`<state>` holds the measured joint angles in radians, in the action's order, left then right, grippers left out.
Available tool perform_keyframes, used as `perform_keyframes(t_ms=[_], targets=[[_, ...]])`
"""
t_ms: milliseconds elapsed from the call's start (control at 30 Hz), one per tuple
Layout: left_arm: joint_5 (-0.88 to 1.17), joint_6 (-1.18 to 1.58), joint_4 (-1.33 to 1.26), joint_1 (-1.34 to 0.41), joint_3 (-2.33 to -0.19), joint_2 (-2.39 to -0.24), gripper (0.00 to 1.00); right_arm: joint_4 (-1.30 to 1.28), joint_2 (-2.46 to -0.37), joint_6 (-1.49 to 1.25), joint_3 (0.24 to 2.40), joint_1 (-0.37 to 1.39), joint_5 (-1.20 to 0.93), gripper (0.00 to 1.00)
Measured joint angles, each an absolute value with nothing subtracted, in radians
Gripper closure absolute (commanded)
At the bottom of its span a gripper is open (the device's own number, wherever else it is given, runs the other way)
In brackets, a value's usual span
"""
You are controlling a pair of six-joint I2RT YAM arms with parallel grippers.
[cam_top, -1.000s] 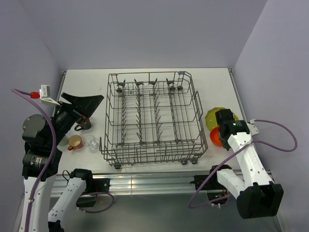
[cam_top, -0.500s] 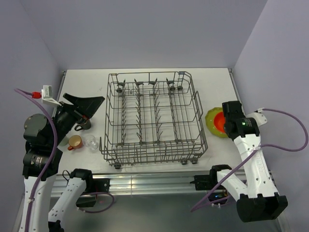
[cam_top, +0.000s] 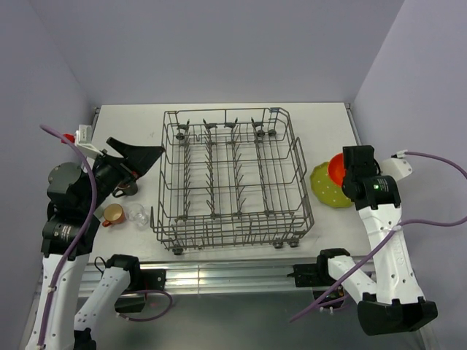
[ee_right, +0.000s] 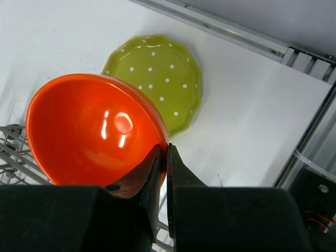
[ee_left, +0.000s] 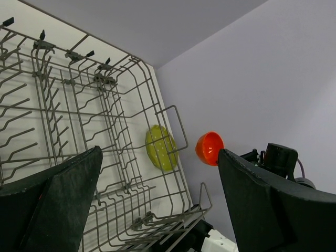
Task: Load the mixed dishes into the dish rack
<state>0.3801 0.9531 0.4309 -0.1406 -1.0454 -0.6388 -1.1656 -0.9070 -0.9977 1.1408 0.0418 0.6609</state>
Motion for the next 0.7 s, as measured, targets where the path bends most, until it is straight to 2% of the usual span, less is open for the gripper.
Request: perform_keyframes(t_ms=[367,700], targets=[[0.405,0.951,0.416,-0.141,-1.023,-0.664,0.03,-1.105,-0.839,-1.039,0.761,0.044,0.561,1.00],[0.409,0.955,0.403,-0.141,-1.015,-0.669,0.04,-1.082,-0.949,-1.069,0.746,0.070,0.515,1.00]])
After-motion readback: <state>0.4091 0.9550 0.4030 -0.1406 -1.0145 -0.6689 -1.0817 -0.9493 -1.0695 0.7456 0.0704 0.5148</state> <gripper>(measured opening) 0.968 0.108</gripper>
